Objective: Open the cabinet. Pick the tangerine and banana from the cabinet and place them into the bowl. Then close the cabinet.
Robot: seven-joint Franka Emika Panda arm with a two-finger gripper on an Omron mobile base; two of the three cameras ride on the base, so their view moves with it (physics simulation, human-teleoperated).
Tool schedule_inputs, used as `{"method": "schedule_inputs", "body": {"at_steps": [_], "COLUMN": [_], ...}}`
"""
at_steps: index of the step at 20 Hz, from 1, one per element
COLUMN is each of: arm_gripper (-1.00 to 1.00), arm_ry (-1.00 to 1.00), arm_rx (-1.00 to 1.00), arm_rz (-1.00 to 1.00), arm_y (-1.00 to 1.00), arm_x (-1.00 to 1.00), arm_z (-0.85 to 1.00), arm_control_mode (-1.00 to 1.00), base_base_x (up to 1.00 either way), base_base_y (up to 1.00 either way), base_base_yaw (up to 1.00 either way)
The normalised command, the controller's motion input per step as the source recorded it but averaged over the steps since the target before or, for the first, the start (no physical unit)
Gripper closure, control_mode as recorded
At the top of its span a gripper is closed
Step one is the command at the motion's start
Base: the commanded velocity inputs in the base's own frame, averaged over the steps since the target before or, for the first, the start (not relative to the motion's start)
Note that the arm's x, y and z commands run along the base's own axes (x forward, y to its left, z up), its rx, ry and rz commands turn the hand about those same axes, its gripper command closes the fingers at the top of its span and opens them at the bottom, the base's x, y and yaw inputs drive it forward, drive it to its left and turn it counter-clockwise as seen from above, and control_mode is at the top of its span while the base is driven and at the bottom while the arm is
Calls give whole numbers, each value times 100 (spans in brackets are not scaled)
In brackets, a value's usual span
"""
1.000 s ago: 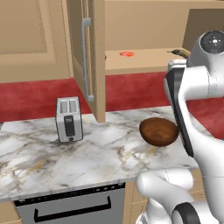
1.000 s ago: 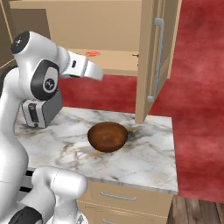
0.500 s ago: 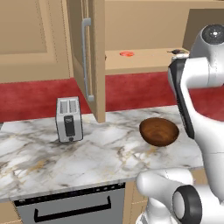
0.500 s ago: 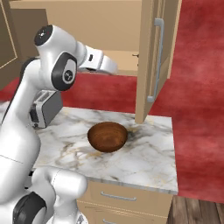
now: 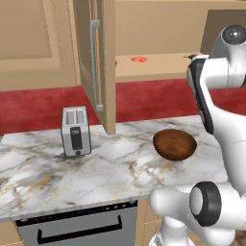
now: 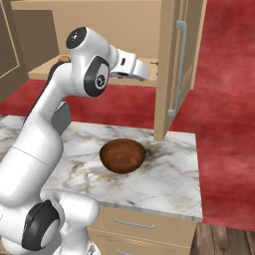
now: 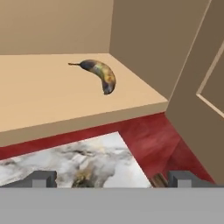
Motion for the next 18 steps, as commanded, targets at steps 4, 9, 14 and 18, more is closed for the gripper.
{"method": "schedule_inputs", "body": {"at_steps": [4,9,14,18], "arm_gripper": [-100,-100,-100,-100], "arm_ry": [1,1,0,0], "arm_rx": [0,0,0,0], "arm_rz": [0,0,0,0], "arm_y": [-31,-27,-23,-17], "arm_x": [52,47,40,39], "arm_z": [0,0,0,-3], "arm_control_mode": [-100,-100,-100,-100], "base_base_x": [0,0,0,0], "base_base_y": [0,0,0,0], "base_base_yaw": [0,0,0,0]}}
